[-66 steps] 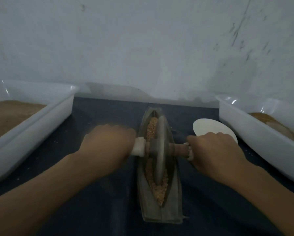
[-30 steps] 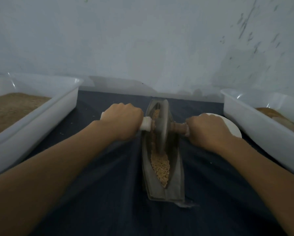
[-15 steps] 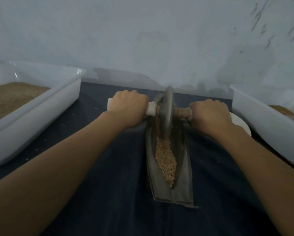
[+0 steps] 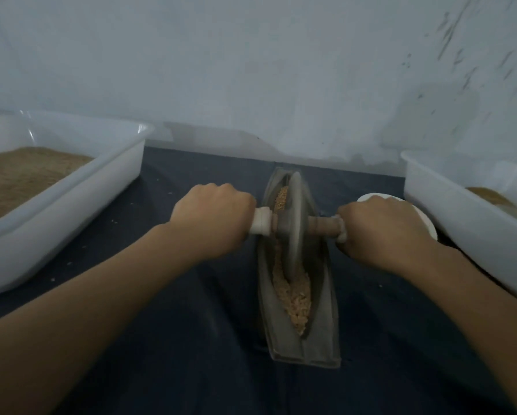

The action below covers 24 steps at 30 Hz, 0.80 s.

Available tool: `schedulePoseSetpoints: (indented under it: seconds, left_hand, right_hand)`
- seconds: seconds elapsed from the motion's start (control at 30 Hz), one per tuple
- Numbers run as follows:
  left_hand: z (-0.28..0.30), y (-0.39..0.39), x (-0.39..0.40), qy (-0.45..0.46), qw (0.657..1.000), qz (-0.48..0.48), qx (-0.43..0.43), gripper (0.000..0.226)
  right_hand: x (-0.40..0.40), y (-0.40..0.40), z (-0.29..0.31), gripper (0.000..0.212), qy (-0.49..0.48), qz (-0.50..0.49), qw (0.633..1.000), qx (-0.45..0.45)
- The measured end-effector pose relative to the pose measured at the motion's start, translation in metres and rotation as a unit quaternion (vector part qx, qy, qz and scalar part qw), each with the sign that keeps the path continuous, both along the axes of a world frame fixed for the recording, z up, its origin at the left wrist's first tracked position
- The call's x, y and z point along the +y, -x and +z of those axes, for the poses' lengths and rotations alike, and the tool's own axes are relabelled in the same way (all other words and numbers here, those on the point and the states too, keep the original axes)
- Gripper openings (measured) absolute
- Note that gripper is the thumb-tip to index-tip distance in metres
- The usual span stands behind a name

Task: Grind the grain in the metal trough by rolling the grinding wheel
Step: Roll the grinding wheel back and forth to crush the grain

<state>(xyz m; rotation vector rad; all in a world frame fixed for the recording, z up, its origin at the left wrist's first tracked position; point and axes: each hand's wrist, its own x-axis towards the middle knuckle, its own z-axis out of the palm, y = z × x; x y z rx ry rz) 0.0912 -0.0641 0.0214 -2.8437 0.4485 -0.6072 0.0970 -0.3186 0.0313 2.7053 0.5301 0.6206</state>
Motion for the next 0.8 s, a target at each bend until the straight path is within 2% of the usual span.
schedulePoseSetpoints:
  seconds: [0.17,0.3,0.4,0.5,0.57,0.7,0.8]
  left_hand:
    - [-0.001,-0.048,-0.007,0.04,0.999,0.027,-0.023,0.008]
    - [0.002,-0.037,-0.003,0.026,1.0,0.006,0.007,0.012]
    - [0.001,-0.003,0.004,-0.002,0.999,-0.022,0.024,0.019]
    - [0.001,0.03,0.009,-0.058,0.996,-0.069,-0.019,0.041]
    - [0.006,0.035,0.009,-0.073,0.995,-0.062,-0.026,0.048]
    - [0.003,-0.008,-0.002,-0.049,0.998,-0.015,-0.043,0.03]
    - [0.006,-0.043,-0.009,-0.026,0.998,0.018,-0.047,0.023]
  right_hand:
    - [0.015,-0.046,0.01,0.017,-0.009,-0.03,0.999,-0.015]
    - [0.015,-0.027,0.012,0.014,-0.002,-0.02,1.0,0.014]
    - [0.005,0.014,0.005,0.025,-0.004,0.005,0.999,0.034]
    - [-0.006,0.045,0.0,0.036,-0.014,0.012,0.999,0.035]
    - [-0.007,0.045,-0.002,0.039,-0.016,-0.006,0.999,0.041]
    - [0.004,0.001,-0.003,0.033,-0.041,-0.041,0.998,0.039]
    - [0.012,-0.037,0.003,0.02,-0.052,-0.056,0.997,0.017]
